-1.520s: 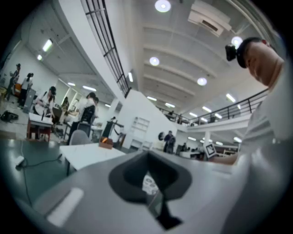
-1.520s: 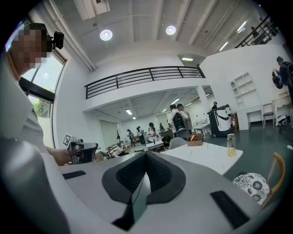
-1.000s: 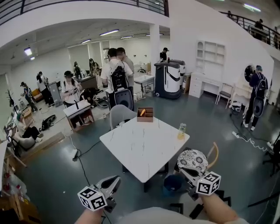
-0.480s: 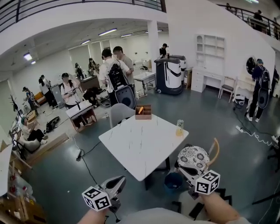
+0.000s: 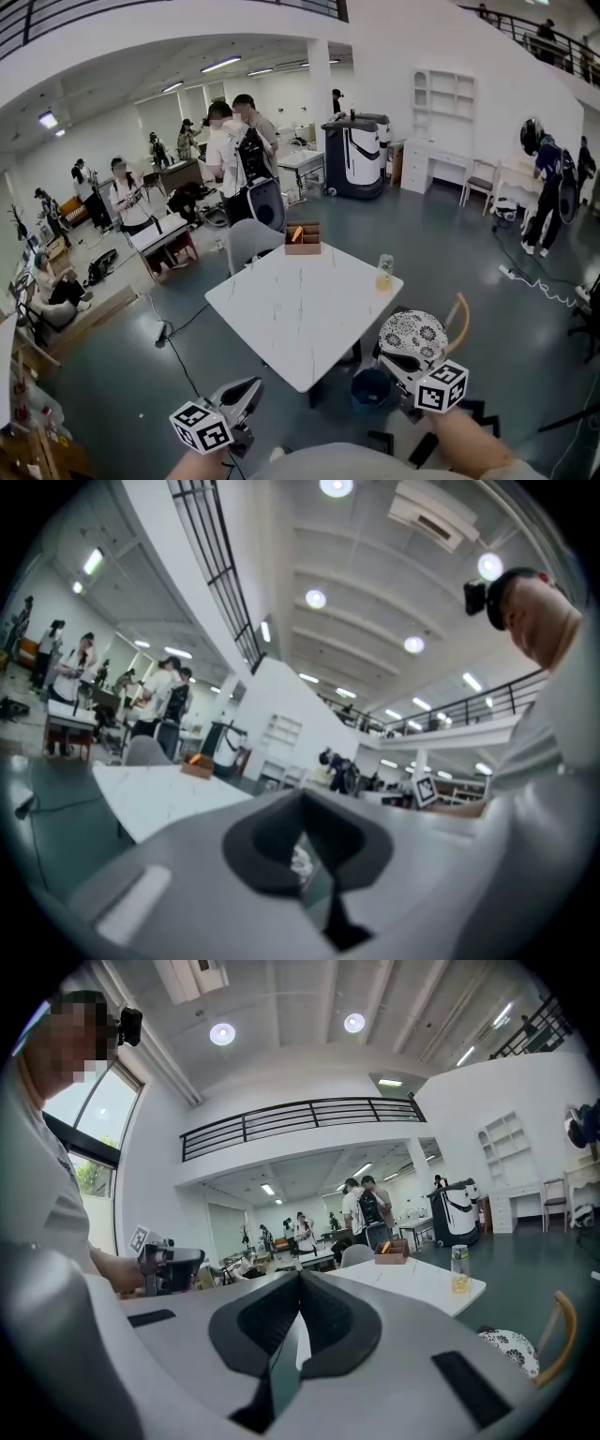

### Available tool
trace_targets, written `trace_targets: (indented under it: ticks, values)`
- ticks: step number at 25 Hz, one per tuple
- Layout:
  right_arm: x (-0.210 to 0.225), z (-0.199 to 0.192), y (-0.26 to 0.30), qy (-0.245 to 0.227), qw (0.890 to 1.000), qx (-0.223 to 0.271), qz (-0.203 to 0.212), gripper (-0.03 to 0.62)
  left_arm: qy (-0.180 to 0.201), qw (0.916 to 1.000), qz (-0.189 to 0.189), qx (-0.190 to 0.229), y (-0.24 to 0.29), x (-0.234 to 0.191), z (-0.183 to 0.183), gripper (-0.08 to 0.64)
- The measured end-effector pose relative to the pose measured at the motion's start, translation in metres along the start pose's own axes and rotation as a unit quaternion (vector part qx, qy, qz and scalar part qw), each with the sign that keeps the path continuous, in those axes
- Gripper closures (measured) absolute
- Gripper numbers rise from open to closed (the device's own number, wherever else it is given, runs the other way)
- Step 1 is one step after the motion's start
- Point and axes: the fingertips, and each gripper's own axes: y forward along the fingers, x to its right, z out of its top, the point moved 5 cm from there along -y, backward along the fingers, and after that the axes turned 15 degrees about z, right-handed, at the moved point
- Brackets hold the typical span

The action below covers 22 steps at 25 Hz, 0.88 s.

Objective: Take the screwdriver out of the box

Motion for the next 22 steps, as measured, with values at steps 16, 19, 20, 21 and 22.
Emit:
trace_targets:
  ticks: [16,19,20,21,22]
  values:
    - [0.027,0.039,0.157,-0.004,0.997,0.000,-0.071,0.586,-0.006,0.9971,-0.075,0.000,0.071,-0.182,0.078,0.558]
    - [0.035,0.040,0.177,0.000,0.996,0.000,-0.087,0.586,-0.004,0.9960,-0.089,-0.007,0.085,-0.207,0.083,0.558]
    - [0.036,0.040,0.183,0.001,0.996,-0.001,-0.091,0.586,-0.004,0.9955,-0.095,-0.009,0.091,-0.213,0.084,0.558]
    - [0.038,0.040,0.189,0.003,0.995,-0.002,-0.096,0.586,-0.004,0.9949,-0.100,-0.011,0.095,-0.220,0.085,0.558]
    - [0.040,0.040,0.196,0.004,0.995,-0.004,-0.100,0.586,-0.004,0.9944,-0.105,-0.014,0.100,-0.226,0.085,0.558]
